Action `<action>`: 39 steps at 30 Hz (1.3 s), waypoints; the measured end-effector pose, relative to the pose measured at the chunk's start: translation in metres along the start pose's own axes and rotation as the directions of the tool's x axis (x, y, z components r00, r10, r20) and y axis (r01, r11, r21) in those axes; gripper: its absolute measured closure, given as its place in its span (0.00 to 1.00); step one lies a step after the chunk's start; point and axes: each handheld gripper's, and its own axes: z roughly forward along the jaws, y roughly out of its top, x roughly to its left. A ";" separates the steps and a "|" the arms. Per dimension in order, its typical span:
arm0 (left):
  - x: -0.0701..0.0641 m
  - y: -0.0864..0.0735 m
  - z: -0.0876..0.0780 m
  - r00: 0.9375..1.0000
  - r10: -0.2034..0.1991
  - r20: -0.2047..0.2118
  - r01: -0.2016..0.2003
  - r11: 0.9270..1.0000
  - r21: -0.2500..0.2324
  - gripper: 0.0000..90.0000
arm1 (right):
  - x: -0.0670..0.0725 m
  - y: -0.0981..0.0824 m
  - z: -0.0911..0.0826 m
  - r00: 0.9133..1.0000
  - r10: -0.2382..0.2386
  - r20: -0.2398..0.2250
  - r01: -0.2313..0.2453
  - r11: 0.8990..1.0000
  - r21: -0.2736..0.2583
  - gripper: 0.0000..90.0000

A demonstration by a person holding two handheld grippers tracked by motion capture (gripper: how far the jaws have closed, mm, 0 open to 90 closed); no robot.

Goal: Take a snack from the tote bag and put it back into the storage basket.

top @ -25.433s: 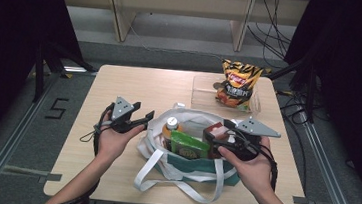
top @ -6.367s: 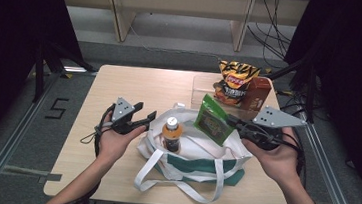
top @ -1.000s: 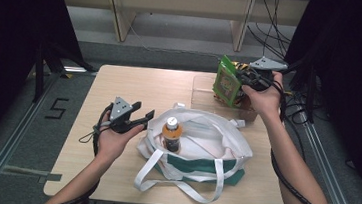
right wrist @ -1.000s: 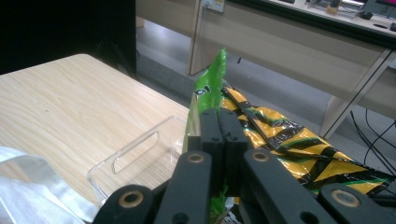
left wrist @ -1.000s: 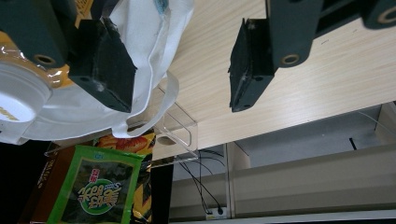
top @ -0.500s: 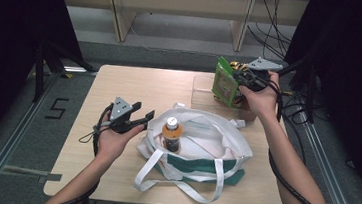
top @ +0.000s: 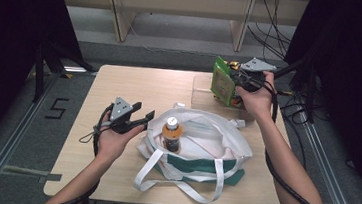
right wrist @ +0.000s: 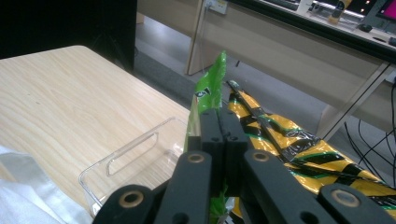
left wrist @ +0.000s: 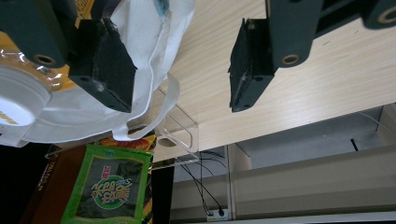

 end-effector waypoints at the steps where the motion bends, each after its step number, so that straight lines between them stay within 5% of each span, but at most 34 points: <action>1: 0.000 0.000 0.000 1.000 -0.001 0.000 0.001 1.000 0.001 0.45 | 0.001 -0.001 0.001 1.000 -0.005 -0.001 0.005 1.000 0.004 1.00; 4: 0.000 0.000 0.000 1.000 0.000 0.002 0.000 1.000 0.001 0.45 | 0.000 -0.002 0.004 1.000 -0.023 -0.003 0.023 1.000 0.006 1.00; 7: 0.000 -0.001 0.000 1.000 -0.004 0.004 0.004 1.000 0.003 0.45 | 0.002 -0.006 0.005 1.000 0.017 -0.014 -0.017 0.999 0.034 1.00; 13: 0.000 -0.001 0.000 1.000 -0.003 0.003 0.003 1.000 0.000 0.45 | 0.000 -0.012 0.001 1.000 0.020 -0.017 -0.019 0.998 0.056 1.00; 39: -0.001 0.001 0.000 1.000 -0.006 0.003 0.006 1.000 -0.005 0.45 | -0.018 -0.012 -0.019 0.998 -0.020 -0.061 0.027 0.993 0.118 1.00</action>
